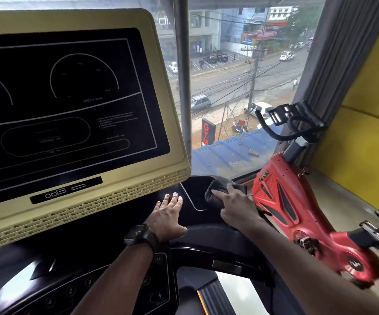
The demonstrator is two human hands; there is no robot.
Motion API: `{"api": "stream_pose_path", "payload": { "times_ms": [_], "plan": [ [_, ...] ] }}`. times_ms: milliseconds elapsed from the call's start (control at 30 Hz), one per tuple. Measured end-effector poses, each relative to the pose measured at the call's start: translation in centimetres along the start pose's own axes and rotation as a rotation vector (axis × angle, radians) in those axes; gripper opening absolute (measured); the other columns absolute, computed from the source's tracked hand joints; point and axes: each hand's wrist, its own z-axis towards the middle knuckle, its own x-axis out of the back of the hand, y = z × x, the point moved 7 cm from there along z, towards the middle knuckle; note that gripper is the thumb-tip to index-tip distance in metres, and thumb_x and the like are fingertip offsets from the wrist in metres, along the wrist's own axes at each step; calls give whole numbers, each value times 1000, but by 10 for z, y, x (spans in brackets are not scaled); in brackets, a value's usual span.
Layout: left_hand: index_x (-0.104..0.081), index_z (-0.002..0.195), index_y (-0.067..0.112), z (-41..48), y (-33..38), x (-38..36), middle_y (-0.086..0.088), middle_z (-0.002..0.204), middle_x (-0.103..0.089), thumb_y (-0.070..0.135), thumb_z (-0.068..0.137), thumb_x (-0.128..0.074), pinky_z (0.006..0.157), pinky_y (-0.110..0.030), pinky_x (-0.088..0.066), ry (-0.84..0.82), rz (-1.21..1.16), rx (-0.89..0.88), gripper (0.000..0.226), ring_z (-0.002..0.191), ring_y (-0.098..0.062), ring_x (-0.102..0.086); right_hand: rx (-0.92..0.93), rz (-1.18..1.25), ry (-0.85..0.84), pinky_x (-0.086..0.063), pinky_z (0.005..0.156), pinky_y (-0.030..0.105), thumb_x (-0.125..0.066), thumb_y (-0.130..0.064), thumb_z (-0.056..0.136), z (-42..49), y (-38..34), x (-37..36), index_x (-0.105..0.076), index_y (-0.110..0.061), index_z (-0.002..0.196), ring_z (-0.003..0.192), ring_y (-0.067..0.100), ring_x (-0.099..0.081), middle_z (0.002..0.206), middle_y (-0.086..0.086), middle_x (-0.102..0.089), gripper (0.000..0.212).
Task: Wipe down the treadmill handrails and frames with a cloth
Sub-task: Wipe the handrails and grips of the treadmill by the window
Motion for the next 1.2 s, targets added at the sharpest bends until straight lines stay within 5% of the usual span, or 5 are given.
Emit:
{"api": "stream_pose_path", "payload": {
  "times_ms": [200,533,833,1033,1200],
  "plan": [
    [-8,159,14,-1,8,2,-6,166,0,35,81,-58,124,-35,-4,13,-24,-79,95,153,-16,3,-52,-29,120,-20,115,69,-52,-51,92,0,5,-8,-24,-45,157,151,27,-27,167,10,-22,71],
    [-7,158,10,3,16,-1,-6,166,1,36,87,-59,124,-31,-5,14,39,-164,92,153,-15,1,-86,-102,282,-49,94,59,-59,-63,86,-15,15,-11,-44,-39,150,127,33,-55,147,13,-51,70],
    [-6,158,11,4,16,2,-4,166,-3,37,88,-61,119,-19,0,85,-15,-191,93,152,-11,1,-106,-185,283,-48,88,61,-74,-55,76,-44,4,-30,-55,-35,143,117,42,-60,140,23,-55,73],
    [-6,158,15,7,31,3,0,166,2,44,89,-62,124,-26,-2,94,0,-291,94,150,-6,8,-242,-21,228,-50,92,54,-47,-61,96,-15,42,1,-29,-39,156,125,41,-53,148,16,-46,66],
    [9,157,20,17,52,-14,7,160,21,55,93,-52,122,-30,8,-8,105,-314,95,148,-7,19,-261,-149,374,-47,87,55,-63,-52,84,-50,20,-21,-52,-33,146,110,43,-59,139,23,-55,66]
  ]
}}
